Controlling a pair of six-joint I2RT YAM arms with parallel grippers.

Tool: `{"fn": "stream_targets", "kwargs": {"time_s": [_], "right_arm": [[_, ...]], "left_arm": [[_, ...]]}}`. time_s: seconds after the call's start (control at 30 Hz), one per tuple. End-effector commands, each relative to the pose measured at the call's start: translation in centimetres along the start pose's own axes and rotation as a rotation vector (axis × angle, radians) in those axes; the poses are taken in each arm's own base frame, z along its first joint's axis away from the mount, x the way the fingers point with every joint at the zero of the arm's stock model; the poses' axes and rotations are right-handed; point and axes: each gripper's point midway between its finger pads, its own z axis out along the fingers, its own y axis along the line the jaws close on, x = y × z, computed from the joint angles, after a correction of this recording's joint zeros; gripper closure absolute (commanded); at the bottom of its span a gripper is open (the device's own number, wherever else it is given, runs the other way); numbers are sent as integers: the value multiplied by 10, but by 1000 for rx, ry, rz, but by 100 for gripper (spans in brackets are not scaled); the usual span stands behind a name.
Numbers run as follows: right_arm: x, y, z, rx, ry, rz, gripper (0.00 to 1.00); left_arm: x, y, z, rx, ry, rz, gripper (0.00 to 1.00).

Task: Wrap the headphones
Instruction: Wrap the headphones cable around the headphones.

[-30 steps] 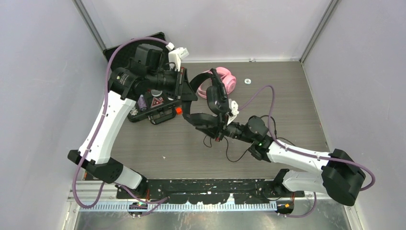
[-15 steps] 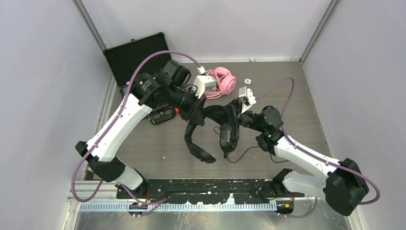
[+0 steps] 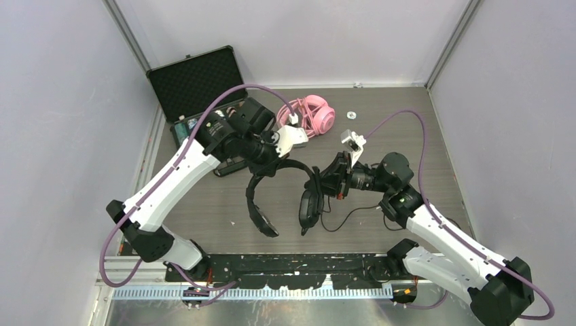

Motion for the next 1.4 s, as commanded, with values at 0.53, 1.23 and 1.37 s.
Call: {"fn": "stream_targets", "kwargs": {"time_s": [0.53, 1.23, 1.37], "right_arm": [[-1, 35, -10, 10, 140, 508, 100], [-14, 50, -5, -105, 83, 759, 99], [-19, 48, 0, -143, 50, 787, 95]], "left_arm": [[-15, 18, -1, -58, -73, 484, 100], [-35, 64, -1, -349, -148, 721, 100], [-30, 71, 0, -398, -145, 651, 100]]}}
